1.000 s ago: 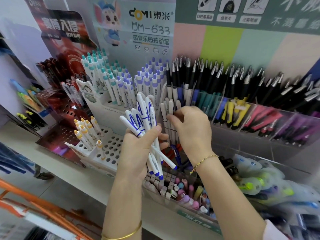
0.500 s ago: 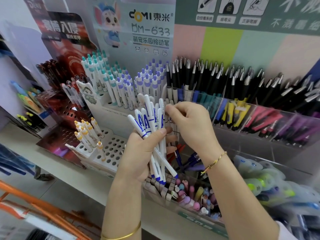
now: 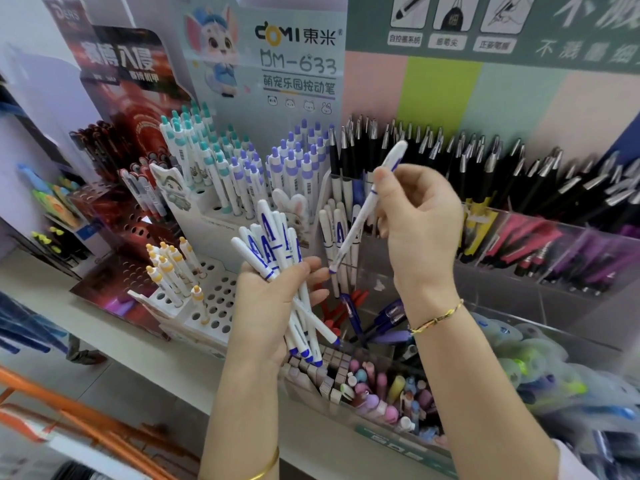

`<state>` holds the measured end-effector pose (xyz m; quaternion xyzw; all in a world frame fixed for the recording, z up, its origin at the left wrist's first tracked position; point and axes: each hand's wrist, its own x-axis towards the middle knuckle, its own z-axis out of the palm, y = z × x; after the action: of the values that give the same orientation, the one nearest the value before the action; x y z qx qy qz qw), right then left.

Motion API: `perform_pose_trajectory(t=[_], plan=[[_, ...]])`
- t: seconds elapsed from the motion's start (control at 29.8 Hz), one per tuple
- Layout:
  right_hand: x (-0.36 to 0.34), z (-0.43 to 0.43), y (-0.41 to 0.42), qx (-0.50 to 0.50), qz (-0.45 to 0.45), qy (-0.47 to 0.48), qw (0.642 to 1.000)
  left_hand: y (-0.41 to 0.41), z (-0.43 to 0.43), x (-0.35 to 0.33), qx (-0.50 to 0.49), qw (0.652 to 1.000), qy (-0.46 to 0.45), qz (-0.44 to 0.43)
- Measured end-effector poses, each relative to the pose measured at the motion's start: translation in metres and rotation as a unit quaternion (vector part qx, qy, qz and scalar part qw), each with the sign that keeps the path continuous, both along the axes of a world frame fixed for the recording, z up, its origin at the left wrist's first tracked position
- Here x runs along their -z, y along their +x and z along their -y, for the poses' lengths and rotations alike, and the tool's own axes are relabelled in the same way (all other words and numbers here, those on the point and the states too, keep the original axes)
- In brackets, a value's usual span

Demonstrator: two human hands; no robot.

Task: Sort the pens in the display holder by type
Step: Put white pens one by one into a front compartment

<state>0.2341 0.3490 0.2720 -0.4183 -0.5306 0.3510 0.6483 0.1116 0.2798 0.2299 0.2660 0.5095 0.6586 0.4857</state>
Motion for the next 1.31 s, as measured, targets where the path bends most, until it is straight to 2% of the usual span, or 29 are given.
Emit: perform_pose_trajectory(t=[0.07,0.17,0.3,0.4,0.47,0.54,0.64,0.7,0.81,0.87,0.94,1.04,1.14,1.31], plan=[[-0.002,0.001,0.003,0.046,0.03,0.056,0.997,0.0,0.0,0.0,-0.001,1.0,0.004,-0.015],[0.003,0.003,0.001,0.072,0.142,0.094,0.983,0.0,0.0,-0.001,0.01,1.0,0.014,-0.021],[0.024,-0.001,-0.002,0.067,0.288,0.038,0.954,0.003,0.0,-0.001,0.021,0.999,0.021,-0.025],[0.034,-0.005,-0.002,0.078,0.426,-0.015,0.901,0.004,0.0,-0.001,0.026,0.999,0.017,-0.034],[0.036,-0.005,-0.003,0.076,0.468,-0.046,0.879,0.004,0.0,-0.001,0.03,0.999,0.015,-0.027],[0.036,-0.003,-0.003,0.077,0.461,-0.049,0.883,0.005,0.0,-0.001,0.039,0.999,0.015,-0.012],[0.027,0.003,0.0,0.066,0.381,-0.009,0.922,0.006,0.001,-0.001,0.053,0.998,0.015,-0.01],[0.017,0.008,0.001,-0.004,0.326,-0.018,0.945,0.006,0.001,-0.001,0.059,0.998,0.015,-0.008],[0.006,0.014,0.0,-0.155,0.281,-0.092,0.942,0.008,0.0,-0.003,0.062,0.998,0.021,-0.006],[0.005,0.016,-0.001,-0.201,0.234,-0.125,0.943,0.009,0.0,-0.003,0.06,0.998,0.025,-0.006],[0.006,0.015,-0.002,-0.178,0.199,-0.109,0.958,0.008,0.0,-0.002,0.062,0.998,0.022,-0.014],[0.003,0.011,-0.002,-0.075,0.138,-0.027,0.987,0.006,-0.002,0.001,0.054,0.998,0.011,-0.027],[-0.006,0.007,0.0,0.013,0.063,0.065,0.996,0.002,-0.002,0.004,0.033,0.999,0.004,-0.024],[-0.01,0.006,-0.001,0.109,0.121,0.18,0.97,0.001,-0.001,0.002,0.014,0.999,0.01,-0.031]])
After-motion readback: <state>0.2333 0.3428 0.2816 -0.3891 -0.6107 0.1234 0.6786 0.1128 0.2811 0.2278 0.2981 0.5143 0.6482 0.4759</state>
